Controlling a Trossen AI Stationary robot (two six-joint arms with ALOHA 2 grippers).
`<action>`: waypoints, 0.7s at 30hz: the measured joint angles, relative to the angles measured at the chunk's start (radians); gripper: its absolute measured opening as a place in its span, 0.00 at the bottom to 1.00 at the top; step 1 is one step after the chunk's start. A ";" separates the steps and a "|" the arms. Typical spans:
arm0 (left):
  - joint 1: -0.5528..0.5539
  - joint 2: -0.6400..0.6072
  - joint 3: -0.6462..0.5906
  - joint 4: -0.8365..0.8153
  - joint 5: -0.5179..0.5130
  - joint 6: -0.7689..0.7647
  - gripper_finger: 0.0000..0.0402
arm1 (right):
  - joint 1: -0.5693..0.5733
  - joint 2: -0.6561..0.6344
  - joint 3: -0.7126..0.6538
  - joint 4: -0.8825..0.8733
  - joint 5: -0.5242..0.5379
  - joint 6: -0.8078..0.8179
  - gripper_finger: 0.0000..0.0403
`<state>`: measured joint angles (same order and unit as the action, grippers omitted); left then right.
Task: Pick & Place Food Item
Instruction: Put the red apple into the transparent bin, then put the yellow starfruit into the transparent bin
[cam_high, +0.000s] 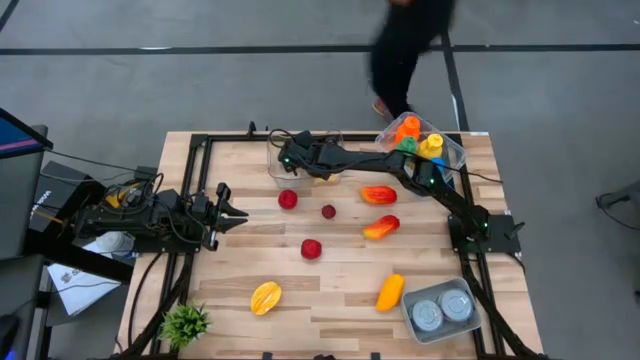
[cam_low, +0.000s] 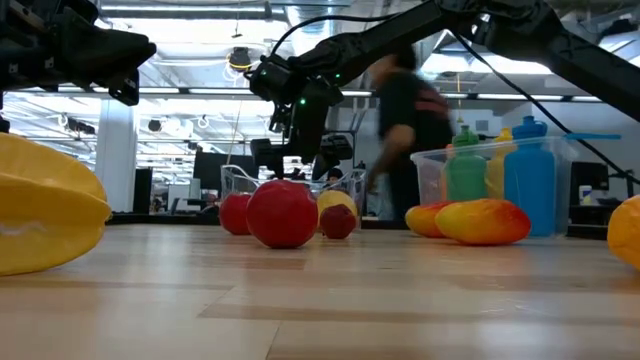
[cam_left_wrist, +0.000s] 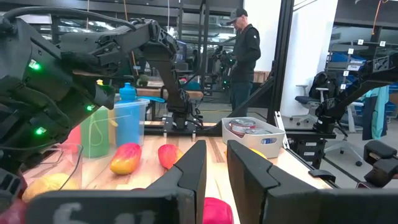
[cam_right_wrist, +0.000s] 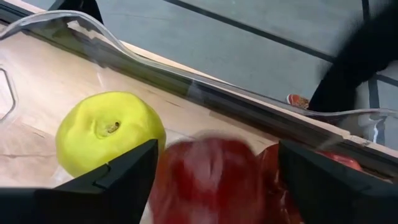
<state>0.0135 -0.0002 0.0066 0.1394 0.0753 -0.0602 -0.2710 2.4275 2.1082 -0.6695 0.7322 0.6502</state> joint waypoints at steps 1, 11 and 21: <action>0.000 0.000 0.000 0.000 0.000 0.000 0.13 | 0.000 0.000 0.000 0.000 0.000 0.000 0.81; 0.000 0.000 0.000 0.000 0.000 0.000 0.13 | 0.002 -0.013 0.033 -0.022 -0.027 -0.178 0.88; 0.000 0.000 0.000 0.000 0.000 0.000 0.13 | 0.080 -0.214 0.169 -0.364 -0.023 -0.298 0.86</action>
<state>0.0135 -0.0002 0.0067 0.1394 0.0753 -0.0601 -0.1913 2.2132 2.2776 -1.0332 0.7097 0.3525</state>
